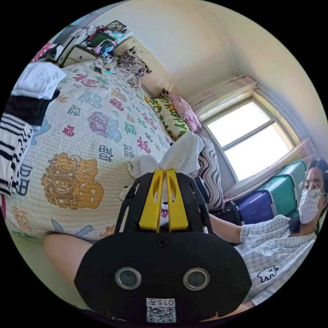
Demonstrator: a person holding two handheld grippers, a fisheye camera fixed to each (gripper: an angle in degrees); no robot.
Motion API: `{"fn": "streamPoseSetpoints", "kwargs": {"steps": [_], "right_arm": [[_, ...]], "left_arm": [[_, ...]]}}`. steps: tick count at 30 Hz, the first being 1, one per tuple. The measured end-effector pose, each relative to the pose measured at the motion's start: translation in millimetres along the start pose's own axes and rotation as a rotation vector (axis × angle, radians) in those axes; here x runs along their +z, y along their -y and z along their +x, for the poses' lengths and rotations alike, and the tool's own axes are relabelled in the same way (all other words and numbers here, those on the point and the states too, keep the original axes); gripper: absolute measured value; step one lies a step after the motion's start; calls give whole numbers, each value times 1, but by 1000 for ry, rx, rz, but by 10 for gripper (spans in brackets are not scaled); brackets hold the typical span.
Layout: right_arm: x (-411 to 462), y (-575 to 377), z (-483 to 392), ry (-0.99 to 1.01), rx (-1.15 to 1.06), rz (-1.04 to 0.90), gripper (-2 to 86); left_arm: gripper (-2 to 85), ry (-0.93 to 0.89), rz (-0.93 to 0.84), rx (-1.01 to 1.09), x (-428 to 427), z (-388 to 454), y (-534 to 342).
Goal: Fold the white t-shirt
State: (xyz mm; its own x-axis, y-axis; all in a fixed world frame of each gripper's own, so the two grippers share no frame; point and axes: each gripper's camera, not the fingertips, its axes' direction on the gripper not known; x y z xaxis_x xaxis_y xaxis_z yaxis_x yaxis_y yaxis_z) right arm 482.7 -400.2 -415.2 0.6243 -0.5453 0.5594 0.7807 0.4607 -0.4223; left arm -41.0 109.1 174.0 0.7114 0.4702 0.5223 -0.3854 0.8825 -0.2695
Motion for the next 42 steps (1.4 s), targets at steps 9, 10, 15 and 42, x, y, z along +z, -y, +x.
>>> {"fn": "streamPoseSetpoints", "kwargs": {"steps": [9,10,15,42], "right_arm": [[-147,-165,111,538,389,488,-1],[-146,-189,117,485,476,446,0],[-118,-272,131,453,824,359,7],[-114,-39,-40,-193,-391,-98,71]], "left_arm": [[1,-156,-237,299,66,77,62],[4,-155,-273,322,82,84,65],[46,-147,-427,355,192,101,50],[75,577,-709,716,314,171,-249]]}}
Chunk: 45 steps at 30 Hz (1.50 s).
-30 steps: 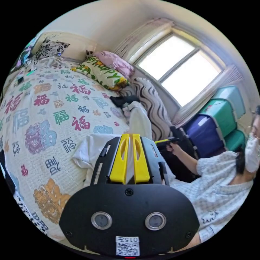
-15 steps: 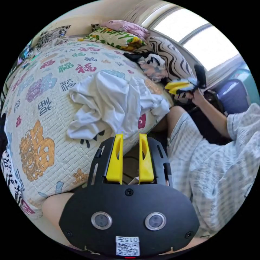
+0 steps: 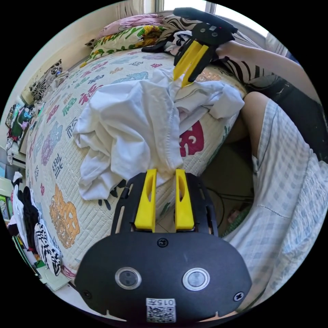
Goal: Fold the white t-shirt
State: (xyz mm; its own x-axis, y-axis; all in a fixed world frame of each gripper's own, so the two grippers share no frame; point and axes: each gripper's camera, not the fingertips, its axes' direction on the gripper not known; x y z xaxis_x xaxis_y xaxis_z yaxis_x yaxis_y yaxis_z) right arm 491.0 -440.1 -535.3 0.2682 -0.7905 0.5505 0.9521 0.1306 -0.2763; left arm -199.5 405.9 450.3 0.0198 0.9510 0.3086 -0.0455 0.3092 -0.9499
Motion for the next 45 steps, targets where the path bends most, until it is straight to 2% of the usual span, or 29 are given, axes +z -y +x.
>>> {"fn": "streamPoseSetpoints", "kwargs": {"steps": [4,7,11,15,20,27,32,36,39,41,45], "right_arm": [[-17,-6,10,119,110,35,37],[-51,-26,15,166,219,109,26],[-134,-66,8,171,363,294,17],[-227,-97,-11,134,437,485,13],[-377,-138,-73,-62,447,707,11],[-504,-170,-162,-431,365,824,9],[-540,-173,-187,-662,335,869,9],[-534,-159,-149,-681,349,853,10],[-509,-137,-83,-607,385,799,14],[-473,-110,-8,-513,438,728,19],[-393,-59,131,-327,546,633,36]], "left_arm": [[26,-39,26,-47,-9,4,-4],[10,-74,137,-144,-43,-5,-14],[-1,-40,381,-227,-133,-16,-30],[-3,92,587,-149,-246,-12,-35],[-3,237,822,-34,-370,14,-50],[-4,426,1045,111,-511,51,-79],[-4,527,1054,142,-558,43,-76],[-2,529,967,103,-561,-10,-40],[0,479,838,46,-537,-74,5],[2,451,749,-5,-513,-123,40],[10,445,564,-249,-431,-255,126]]}}
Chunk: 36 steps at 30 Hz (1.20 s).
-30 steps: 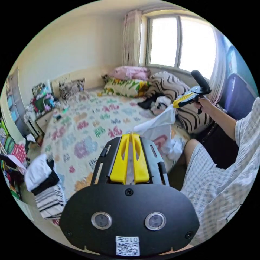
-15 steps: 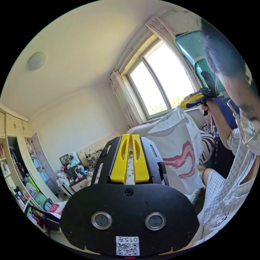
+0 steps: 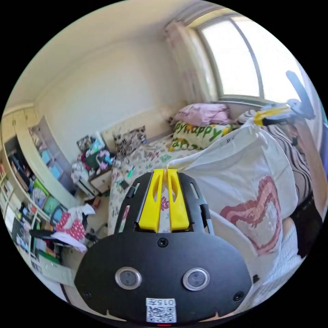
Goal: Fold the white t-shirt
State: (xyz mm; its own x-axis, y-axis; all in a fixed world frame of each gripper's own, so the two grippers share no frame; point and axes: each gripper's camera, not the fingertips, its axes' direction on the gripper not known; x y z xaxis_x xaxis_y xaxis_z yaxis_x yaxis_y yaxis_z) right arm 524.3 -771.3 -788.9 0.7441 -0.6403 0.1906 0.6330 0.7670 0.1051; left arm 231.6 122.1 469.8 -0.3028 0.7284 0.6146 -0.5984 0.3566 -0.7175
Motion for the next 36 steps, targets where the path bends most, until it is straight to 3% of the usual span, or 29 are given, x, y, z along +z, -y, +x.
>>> {"fn": "streamPoseSetpoints", "kwargs": {"steps": [2,7,12,14,18,21,24,28,31,33,36], "right_arm": [[109,-3,48,169,122,-109,53],[229,-125,78,486,208,-210,78],[322,-337,74,722,477,-490,121],[350,-425,58,899,674,-547,131],[379,-483,30,895,750,-599,128],[393,-487,32,779,698,-636,45],[402,-488,42,852,671,-659,7],[350,-467,67,778,603,-502,4],[341,-439,41,878,435,-431,26],[351,-436,24,904,351,-453,52],[381,-478,29,726,485,-514,70]], "left_arm": [[15,-30,-82,-133,60,-27,-7],[43,-259,-178,-277,125,-64,-109],[87,-399,-687,-444,161,-83,-291],[95,-471,-777,-556,160,-91,-334],[95,-588,-858,-676,175,-106,-367],[46,-616,-949,-598,202,-117,-353],[0,-656,-987,-515,213,-132,-337],[-4,-482,-913,-424,187,-171,-312],[1,-321,-856,-464,176,-212,-307],[15,-345,-829,-545,178,-238,-311],[57,-360,-861,-579,183,-256,-317]]}}
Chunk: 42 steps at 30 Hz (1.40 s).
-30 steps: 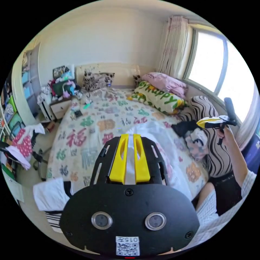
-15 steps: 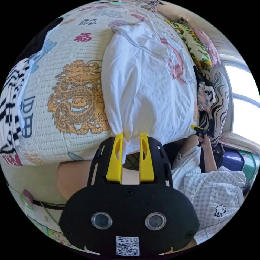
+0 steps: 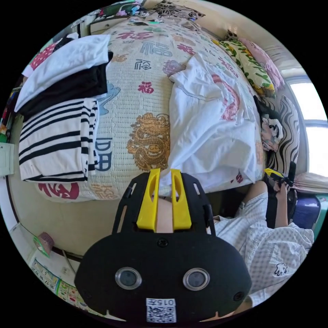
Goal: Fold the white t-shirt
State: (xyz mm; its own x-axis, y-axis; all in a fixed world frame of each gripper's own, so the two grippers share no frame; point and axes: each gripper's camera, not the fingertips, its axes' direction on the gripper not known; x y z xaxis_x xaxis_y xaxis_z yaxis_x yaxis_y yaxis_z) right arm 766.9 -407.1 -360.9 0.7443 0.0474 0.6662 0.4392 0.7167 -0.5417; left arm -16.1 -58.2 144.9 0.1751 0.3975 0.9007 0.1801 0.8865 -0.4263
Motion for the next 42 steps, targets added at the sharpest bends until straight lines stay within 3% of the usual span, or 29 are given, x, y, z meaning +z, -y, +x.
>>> {"fn": "streamPoseSetpoints", "kwargs": {"steps": [2,5,9,13,16,25,32,35,38,42], "right_arm": [[22,-20,48,89,184,10,106],[50,-36,72,158,285,16,131],[86,-32,58,25,222,-112,114],[101,-30,55,-197,193,-202,26],[96,-42,58,-162,137,-224,1],[-12,-181,167,120,517,189,-4],[-5,-213,169,128,518,178,-5],[-4,-225,163,156,510,190,-5],[-3,-238,147,151,480,166,-4],[-1,-259,116,156,422,107,-2]], "left_arm": [[71,11,-17,1,-1,-7,1],[86,-28,-72,-4,5,-20,5],[91,-29,-108,12,9,-29,14],[91,-34,-97,19,5,-33,21],[91,-32,-96,29,1,-36,26],[106,8,-160,106,10,-27,39],[105,-17,-329,204,58,14,66],[62,-36,-374,155,81,18,80],[18,79,-413,244,81,32,84],[8,69,-314,279,33,36,67]]}}
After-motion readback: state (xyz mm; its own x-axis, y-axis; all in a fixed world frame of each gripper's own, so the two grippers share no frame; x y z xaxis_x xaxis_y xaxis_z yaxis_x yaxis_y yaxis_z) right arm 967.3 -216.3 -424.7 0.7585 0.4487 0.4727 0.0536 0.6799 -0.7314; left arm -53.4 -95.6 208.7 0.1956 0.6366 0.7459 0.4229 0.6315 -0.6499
